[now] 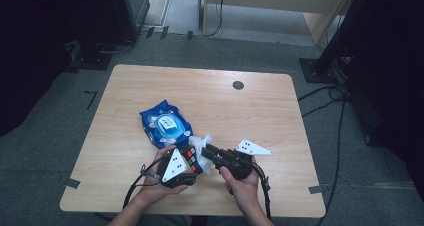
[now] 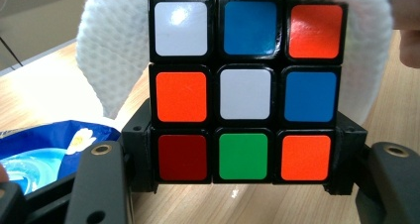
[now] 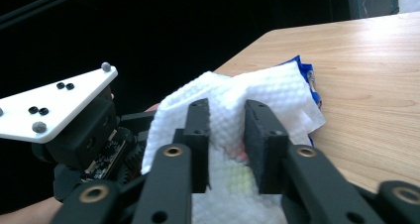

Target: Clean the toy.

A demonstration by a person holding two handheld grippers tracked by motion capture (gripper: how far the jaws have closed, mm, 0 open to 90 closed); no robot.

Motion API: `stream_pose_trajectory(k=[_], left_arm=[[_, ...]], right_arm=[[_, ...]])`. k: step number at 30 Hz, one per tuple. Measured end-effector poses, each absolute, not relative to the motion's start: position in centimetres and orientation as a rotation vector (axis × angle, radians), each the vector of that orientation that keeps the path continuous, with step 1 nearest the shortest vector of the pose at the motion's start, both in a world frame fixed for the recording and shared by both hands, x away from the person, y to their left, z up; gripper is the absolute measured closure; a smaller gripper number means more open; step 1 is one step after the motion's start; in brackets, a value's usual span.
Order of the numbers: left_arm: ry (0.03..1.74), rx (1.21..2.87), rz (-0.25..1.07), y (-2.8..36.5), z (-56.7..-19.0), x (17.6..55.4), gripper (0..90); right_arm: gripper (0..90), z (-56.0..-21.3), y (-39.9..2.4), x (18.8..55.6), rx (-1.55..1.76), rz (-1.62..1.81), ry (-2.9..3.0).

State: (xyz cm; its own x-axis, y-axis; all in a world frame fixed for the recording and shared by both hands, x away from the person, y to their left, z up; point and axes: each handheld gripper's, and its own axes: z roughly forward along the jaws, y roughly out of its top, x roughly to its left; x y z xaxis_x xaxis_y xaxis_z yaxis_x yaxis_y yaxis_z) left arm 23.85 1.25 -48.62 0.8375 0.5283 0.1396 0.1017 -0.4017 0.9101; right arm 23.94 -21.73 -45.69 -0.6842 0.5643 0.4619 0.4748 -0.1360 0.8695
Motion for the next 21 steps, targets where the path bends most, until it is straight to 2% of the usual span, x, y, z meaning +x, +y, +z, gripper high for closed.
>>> stream_pose_trajectory(k=[6,21], left_arm=[[0.470,1.957,0.505,1.29,-48.60,23.88,34.0],[0.476,1.937,0.488,1.57,-48.36,24.01,34.0]], right_arm=[[84.9,-45.95,-22.01,24.13,1.221,1.950,2.023],[88.7,-45.43,-21.77,23.60,1.204,1.870,2.014]])
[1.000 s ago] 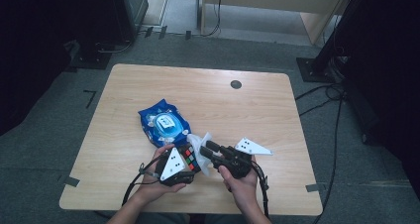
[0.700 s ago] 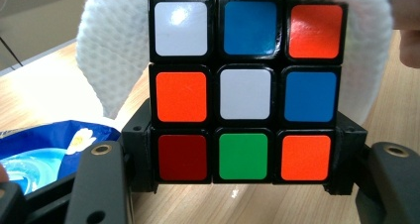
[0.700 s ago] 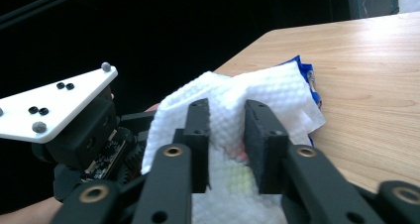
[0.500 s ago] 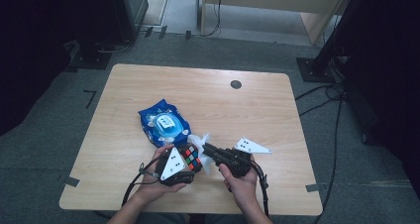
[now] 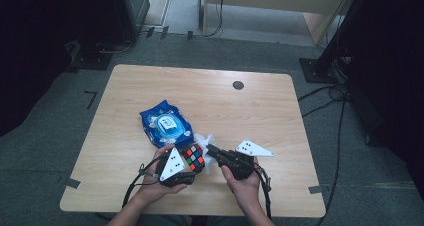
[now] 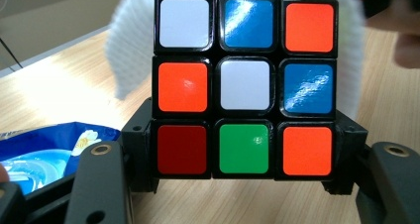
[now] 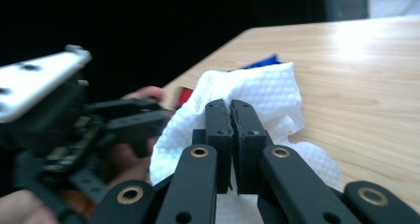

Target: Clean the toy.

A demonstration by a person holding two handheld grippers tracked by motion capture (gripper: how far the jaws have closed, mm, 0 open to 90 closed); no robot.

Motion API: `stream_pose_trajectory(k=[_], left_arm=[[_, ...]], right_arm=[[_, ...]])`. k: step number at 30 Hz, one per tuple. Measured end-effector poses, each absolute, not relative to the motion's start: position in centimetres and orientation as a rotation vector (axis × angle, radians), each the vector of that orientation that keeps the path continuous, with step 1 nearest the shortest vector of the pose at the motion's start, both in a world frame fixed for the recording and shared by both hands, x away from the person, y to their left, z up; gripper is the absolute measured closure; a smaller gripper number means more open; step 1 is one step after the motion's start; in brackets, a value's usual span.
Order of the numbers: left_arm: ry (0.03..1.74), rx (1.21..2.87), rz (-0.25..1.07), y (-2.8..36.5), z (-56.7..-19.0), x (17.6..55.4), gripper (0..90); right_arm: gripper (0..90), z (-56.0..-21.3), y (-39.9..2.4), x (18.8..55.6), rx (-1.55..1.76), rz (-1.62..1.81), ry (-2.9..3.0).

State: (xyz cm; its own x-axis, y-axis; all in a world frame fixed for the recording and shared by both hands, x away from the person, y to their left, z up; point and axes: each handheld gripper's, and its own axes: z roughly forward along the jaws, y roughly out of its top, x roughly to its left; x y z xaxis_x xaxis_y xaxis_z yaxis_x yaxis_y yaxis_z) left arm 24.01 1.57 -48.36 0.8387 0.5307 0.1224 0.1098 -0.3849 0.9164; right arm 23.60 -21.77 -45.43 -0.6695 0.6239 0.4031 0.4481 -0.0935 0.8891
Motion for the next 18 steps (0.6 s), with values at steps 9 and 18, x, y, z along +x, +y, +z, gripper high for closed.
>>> stream_pose_trajectory(k=[9,18], left_arm=[[0.469,1.937,0.483,1.4,-48.3,23.9,34.0],[0.462,1.928,0.482,1.4,-48.0,23.7,34.0]], right_arm=[[88.7,-44.3,-20.7,22.7,1.106,1.888,2.019],[88.6,-45.3,-21.8,23.8,1.208,1.812,1.984]])
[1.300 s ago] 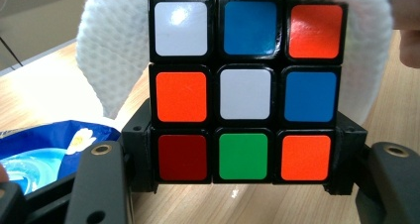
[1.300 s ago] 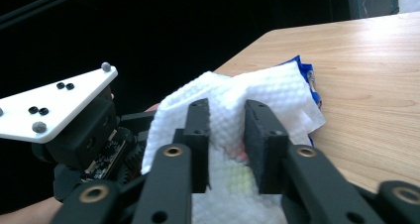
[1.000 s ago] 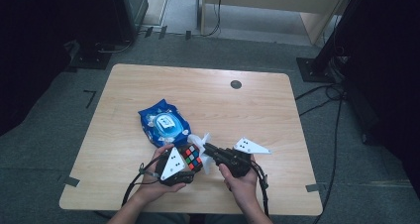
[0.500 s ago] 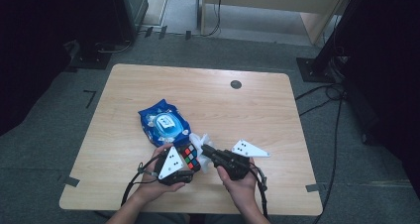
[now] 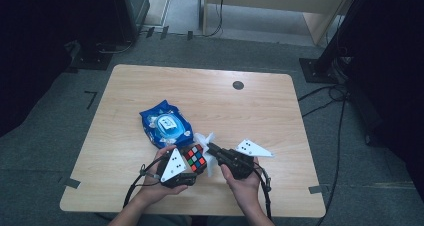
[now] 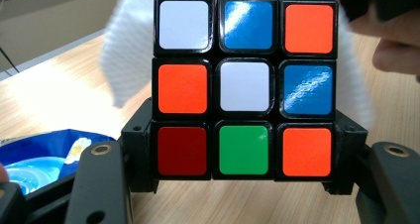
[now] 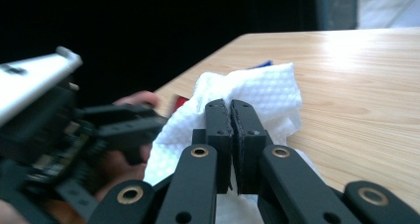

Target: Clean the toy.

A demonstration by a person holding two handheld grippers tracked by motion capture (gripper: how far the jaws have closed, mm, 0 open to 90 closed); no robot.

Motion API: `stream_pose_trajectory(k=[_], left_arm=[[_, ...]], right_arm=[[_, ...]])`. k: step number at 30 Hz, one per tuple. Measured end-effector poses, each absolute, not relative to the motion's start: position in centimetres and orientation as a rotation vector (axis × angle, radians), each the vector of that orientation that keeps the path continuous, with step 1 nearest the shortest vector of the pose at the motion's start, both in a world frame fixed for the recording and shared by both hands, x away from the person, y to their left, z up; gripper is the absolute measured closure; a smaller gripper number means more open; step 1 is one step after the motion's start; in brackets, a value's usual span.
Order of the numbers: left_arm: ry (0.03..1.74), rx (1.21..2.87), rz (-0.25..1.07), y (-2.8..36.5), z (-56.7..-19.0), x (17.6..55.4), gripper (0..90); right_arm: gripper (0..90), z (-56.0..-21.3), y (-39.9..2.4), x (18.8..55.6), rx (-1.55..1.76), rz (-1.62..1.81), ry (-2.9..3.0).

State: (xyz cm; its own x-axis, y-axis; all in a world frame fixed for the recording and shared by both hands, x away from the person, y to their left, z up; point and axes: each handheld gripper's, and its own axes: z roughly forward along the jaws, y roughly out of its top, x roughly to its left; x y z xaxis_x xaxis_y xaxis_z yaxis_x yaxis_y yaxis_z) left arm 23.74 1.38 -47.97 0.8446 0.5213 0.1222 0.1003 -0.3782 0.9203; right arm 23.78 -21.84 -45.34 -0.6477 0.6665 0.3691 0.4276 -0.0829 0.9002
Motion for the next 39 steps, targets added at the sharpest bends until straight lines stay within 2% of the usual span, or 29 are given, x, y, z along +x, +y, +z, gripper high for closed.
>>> stream_pose_trajectory(k=[13,20,24,31,39], left_arm=[[0.491,1.875,0.485,2.5,-47.3,24.1,33.9],[0.486,1.893,0.491,2.4,-47.6,24.2,33.9],[0.472,1.899,0.493,1.9,-47.6,23.9,33.9],[0.479,1.892,0.507,2.2,-47.3,24.0,33.9],[0.491,1.867,0.509,2.8,-47.1,24.1,33.9]], right_arm=[[88.6,-47.9,-22.8,25.1,1.326,1.603,2.043],[88.7,-45.0,-23.3,23.6,1.184,1.832,1.923],[88.6,-43.9,-22.2,22.8,1.039,1.930,1.969],[88.8,-45.8,-22.7,23.7,1.167,1.868,2.001],[88.9,-48.0,-25.6,25.6,1.374,1.598,1.961]])
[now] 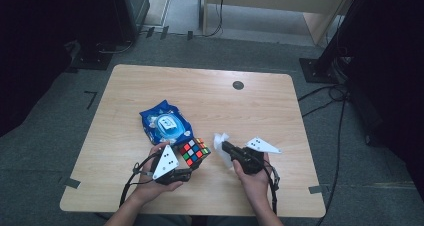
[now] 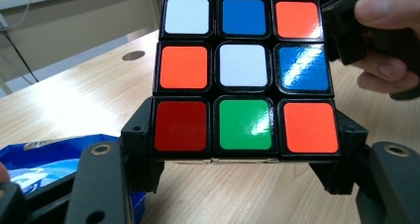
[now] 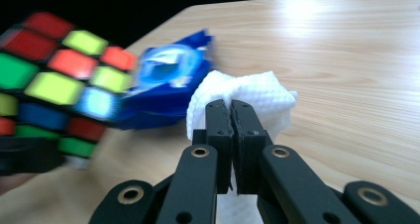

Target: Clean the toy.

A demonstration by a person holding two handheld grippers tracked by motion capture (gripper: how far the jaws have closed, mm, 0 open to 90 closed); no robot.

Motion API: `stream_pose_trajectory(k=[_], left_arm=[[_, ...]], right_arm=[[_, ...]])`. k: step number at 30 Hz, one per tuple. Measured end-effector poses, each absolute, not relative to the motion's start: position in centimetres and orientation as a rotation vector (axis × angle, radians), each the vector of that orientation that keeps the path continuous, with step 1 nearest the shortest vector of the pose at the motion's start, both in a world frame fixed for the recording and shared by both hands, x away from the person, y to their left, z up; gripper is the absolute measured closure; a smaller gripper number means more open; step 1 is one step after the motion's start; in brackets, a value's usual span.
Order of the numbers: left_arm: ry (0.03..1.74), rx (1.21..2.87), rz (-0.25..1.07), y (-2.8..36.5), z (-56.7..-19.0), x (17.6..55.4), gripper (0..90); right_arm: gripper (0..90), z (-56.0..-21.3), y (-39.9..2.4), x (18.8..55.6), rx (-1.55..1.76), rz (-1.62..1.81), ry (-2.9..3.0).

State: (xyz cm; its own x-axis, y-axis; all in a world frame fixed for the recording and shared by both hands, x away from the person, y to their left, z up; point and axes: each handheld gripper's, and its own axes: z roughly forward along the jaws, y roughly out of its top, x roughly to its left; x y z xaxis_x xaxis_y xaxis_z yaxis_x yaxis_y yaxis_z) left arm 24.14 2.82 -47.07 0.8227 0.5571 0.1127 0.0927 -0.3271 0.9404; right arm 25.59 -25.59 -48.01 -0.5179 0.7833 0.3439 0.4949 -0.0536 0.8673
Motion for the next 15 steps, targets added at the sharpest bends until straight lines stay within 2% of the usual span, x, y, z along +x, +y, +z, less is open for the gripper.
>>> stream_pose_trajectory(k=[7,9,11,13,15], left_arm=[[0.498,1.860,0.515,3.1,-46.9,24.3,33.9],[0.499,1.859,0.513,3.1,-46.9,24.3,33.9],[0.500,1.859,0.514,3.1,-46.9,24.3,33.9],[0.499,1.860,0.513,3.0,-47.0,24.3,33.9],[0.500,1.861,0.513,3.0,-47.0,24.3,33.9]], right_arm=[[88.2,-47.7,-27.4,25.6,1.408,1.512,1.892],[84.6,-47.8,-27.7,25.6,1.428,1.503,1.885],[70.5,-47.8,-27.9,25.6,1.436,1.515,1.862],[52.7,-47.6,-27.9,25.6,1.444,1.539,1.833],[43.0,-47.3,-27.8,25.5,1.457,1.551,1.812]])
